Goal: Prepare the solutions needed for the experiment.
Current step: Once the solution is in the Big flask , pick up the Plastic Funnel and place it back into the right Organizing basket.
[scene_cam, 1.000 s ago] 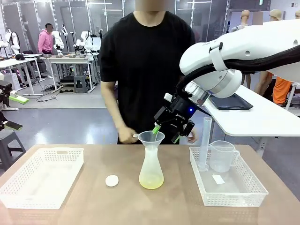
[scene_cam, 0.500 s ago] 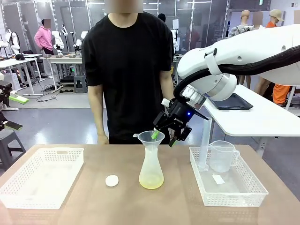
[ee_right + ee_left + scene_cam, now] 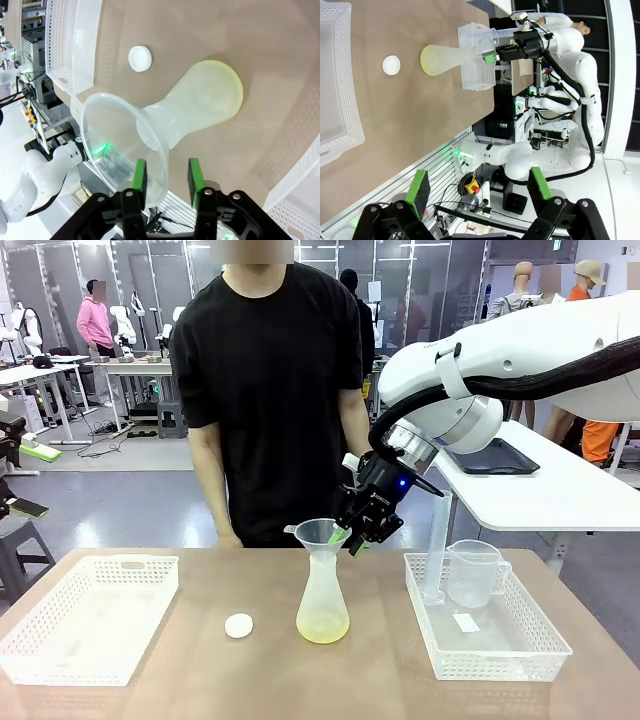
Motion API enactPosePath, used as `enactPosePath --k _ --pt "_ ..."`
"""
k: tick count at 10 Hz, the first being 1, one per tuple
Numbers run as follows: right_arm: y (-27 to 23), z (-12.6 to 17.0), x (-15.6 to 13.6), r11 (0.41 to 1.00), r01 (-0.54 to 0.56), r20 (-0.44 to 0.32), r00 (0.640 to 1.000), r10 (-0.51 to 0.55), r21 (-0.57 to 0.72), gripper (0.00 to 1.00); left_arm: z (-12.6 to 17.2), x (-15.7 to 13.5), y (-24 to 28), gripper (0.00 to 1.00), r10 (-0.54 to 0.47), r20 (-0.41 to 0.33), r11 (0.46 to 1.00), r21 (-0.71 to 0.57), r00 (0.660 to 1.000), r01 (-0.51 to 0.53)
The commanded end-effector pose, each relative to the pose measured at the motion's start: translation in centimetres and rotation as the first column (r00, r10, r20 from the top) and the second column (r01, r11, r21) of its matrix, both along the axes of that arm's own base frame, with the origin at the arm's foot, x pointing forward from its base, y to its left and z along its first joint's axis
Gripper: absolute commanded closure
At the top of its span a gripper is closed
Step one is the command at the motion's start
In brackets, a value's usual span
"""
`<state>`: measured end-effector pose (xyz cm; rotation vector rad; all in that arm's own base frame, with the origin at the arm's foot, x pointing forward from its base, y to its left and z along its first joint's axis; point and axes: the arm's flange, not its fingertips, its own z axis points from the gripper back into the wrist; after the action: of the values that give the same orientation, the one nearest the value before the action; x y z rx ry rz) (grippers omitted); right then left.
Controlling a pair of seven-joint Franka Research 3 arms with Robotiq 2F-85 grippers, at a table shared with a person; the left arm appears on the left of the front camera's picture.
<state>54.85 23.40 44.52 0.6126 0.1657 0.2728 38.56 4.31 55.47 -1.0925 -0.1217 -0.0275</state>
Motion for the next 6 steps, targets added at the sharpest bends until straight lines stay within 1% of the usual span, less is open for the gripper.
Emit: enactPosePath --k 1,2,3,4,6 --pt "-0.07 0.13 0.58 1.000 0.011 -0.014 1.000 -0.011 -0.005 0.72 0.41 -0.03 0.07 0.00 -0.003 -0.020 1.000 0.007 1.000 0.003" --pt "0.04 0.11 0.56 1.000 0.014 -0.021 1.000 -0.014 -0.014 0.86 0.41 -0.03 0.07 0.00 -0.003 -0.020 1.000 0.007 1.000 0.003" --pt "0.12 0.10 0.56 1.000 0.016 -0.022 1.000 -0.016 -0.018 0.91 0.41 -0.03 0.07 0.00 -0.003 -0.020 1.000 0.007 1.000 0.003" --pt "0.20 0.12 0.50 1.000 0.012 -0.025 1.000 -0.013 -0.018 1.00 0.41 -0.03 0.07 0.00 -0.003 -0.020 1.000 0.007 1.000 0.003" --pt "0.20 0.26 0.45 1.000 0.019 -0.015 1.000 -0.019 -0.016 1.00 0.41 -0.03 0.07 0.00 -0.003 -0.020 1.000 0.007 1.000 0.003"
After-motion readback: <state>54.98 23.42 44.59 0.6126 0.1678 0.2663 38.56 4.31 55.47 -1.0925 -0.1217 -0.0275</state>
